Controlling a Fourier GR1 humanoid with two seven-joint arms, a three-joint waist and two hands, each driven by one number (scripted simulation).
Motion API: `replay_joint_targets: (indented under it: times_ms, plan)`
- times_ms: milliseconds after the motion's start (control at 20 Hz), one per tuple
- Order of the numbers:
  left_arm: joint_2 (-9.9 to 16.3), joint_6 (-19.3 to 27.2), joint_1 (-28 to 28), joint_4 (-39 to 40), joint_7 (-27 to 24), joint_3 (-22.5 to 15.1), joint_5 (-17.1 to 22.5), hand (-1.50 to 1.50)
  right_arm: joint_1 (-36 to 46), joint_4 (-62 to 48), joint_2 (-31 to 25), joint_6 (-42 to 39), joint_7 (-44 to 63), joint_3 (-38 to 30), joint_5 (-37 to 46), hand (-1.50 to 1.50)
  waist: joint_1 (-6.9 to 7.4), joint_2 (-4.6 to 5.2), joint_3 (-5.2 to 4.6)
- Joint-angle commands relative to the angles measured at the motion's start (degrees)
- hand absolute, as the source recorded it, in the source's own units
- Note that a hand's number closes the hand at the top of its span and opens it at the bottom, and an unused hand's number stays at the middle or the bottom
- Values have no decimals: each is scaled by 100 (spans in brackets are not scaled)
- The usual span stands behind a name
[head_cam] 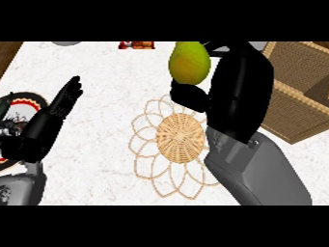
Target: Pick the pear from the placemat and place it in the basket
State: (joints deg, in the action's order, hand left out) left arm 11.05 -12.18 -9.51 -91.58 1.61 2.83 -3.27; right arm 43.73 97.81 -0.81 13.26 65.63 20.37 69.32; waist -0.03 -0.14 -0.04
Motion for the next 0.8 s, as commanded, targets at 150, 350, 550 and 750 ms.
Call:
replay_joint_targets:
  times_ms: [150, 350, 550, 750]
  plan:
    - [-122, 121, 189, 250, -496, -49, -214, 0, 31, -410, -314, 271, -128, -1282, 8, 150, 0, 22, 3]
    - [-323, 310, 38, 42, -107, -229, -333, 0, 629, -859, -491, 287, -203, -2023, 63, 150, 18, 20, 4]
    - [-89, 28, -123, 92, 34, -17, -97, 0, 648, -1185, -832, 307, -726, -2554, -288, 150, 31, 23, 5]
    - [-66, -24, 210, -10, -331, -65, -210, 0, 70, -1015, -1078, 293, -1126, -2815, -646, 150, 19, 15, 5]
